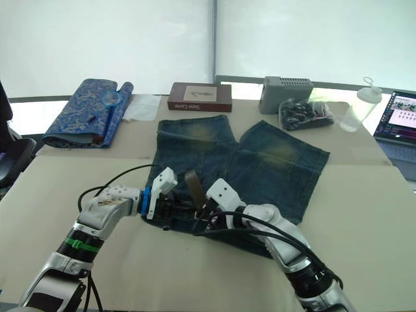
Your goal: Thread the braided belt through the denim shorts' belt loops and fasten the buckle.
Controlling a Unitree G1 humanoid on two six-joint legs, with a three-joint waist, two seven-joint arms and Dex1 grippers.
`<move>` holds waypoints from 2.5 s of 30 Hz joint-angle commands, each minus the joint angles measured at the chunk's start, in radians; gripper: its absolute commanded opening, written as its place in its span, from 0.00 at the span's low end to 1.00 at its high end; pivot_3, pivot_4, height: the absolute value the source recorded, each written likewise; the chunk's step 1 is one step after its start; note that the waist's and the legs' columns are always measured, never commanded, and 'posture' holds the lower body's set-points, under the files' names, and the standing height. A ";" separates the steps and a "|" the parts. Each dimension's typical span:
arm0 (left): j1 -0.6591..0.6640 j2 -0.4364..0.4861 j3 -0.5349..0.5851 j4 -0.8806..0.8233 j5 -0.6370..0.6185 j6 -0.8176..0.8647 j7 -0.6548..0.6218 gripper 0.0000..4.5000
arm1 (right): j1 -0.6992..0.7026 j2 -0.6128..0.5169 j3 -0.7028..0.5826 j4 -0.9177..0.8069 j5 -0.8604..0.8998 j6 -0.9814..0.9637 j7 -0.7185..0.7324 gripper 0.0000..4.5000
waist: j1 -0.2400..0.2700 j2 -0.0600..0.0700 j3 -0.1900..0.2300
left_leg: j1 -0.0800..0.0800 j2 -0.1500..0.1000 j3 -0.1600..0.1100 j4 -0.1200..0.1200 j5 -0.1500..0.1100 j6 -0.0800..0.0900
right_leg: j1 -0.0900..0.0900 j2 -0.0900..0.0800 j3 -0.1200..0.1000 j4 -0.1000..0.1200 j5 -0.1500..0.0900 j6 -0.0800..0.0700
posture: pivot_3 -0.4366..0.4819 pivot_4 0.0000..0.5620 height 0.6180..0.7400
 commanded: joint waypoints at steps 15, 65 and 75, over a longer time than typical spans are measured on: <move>0.086 -0.011 -0.223 0.052 0.257 -0.270 0.060 0.00 | 0.030 -0.100 -0.219 -0.367 0.122 0.462 -0.043 0.72 | 0.030 0.000 0.000 | -0.004 -0.002 0.001 0.000 -0.005 0.009 | 0.003 -0.007 -0.006 -0.012 0.002 -0.001 | 0.48 0.27 1.00; 0.083 -0.015 -0.239 0.111 0.422 -0.497 0.131 0.00 | -0.103 0.144 -0.221 -0.319 0.016 0.474 -0.308 0.11 | 0.033 0.007 0.000 | -0.007 -0.001 0.001 0.002 0.000 0.002 | 0.002 -0.015 -0.025 -0.012 0.009 0.011 | 0.48 0.27 1.00; 0.099 -0.020 -0.239 0.088 0.437 -0.490 0.138 0.00 | -0.340 0.114 -0.095 0.148 -0.033 0.234 -0.218 0.00 | 0.032 0.008 0.000 | -0.007 -0.002 0.001 0.002 0.001 0.002 | 0.003 -0.015 -0.025 -0.012 0.011 0.011 | 0.48 0.27 1.00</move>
